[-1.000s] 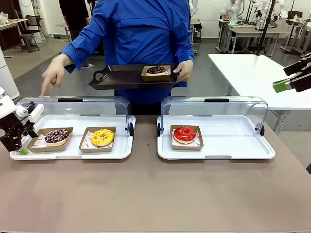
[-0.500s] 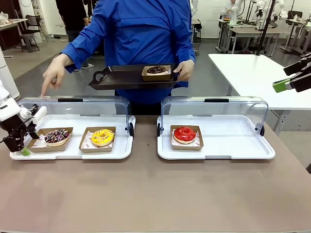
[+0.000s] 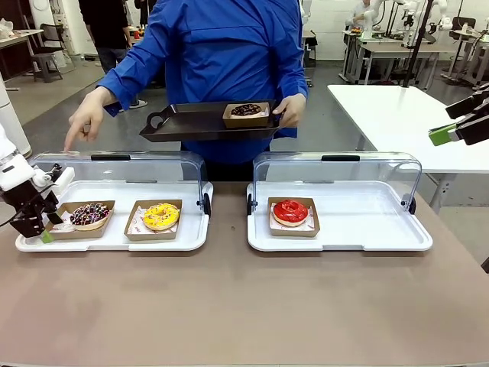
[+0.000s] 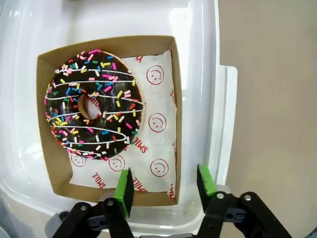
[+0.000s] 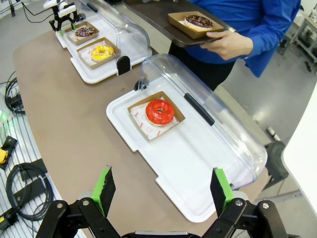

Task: Provide the desired donut to the person.
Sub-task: Pick up and lift the Paper togo box containing the Donut pointed at by the person.

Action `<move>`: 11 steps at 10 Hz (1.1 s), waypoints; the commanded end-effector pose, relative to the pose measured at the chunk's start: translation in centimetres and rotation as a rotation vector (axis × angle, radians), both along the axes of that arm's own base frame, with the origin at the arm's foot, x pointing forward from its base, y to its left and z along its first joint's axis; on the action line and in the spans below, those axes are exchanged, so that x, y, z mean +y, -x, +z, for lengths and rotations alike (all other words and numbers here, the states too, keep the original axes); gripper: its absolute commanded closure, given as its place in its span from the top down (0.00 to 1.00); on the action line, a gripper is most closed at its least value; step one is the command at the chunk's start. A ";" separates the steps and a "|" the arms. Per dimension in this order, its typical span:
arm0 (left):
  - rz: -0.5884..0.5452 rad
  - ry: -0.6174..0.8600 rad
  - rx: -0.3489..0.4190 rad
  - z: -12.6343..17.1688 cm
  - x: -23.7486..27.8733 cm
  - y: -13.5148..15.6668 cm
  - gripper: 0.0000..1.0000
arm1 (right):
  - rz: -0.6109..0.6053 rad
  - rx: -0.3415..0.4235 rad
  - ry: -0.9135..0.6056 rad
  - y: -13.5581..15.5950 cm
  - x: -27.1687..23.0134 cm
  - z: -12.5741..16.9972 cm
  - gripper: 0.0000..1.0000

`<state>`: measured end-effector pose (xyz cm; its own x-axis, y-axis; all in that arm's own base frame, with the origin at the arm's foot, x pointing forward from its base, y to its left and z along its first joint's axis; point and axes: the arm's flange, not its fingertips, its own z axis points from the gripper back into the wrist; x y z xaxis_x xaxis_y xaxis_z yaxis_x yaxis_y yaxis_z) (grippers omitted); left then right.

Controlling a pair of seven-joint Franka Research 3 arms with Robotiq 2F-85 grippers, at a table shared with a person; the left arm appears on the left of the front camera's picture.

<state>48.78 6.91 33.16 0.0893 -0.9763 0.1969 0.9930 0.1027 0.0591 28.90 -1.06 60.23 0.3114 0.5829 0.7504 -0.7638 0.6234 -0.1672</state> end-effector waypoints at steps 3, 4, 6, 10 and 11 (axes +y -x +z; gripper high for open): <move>-0.026 0.008 0.008 -0.7 0.1 -0.7 0.08 | -0.017 0.009 0.002 0.0 0.0 -0.2 1.00; -0.029 0.013 0.005 -0.6 0.1 -0.6 0.00 | -0.017 0.009 0.002 0.0 0.0 -0.2 1.00; -0.034 0.009 -0.016 -0.1 -0.1 -0.1 0.00 | -0.017 0.009 0.002 0.0 0.0 -0.2 1.00; -0.035 0.042 -0.066 3.3 -0.5 2.6 0.00 | -0.017 0.009 0.002 0.0 0.0 -0.2 1.00; -0.056 0.045 -0.050 4.9 -0.1 4.4 0.00 | -0.017 0.009 0.002 0.0 0.0 -0.2 1.00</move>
<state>46.84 6.01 36.58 0.0594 -0.9751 0.2137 0.9913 0.0828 0.1021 28.90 -1.05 60.22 0.3116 0.5829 0.7504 -0.7640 0.6233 -0.1669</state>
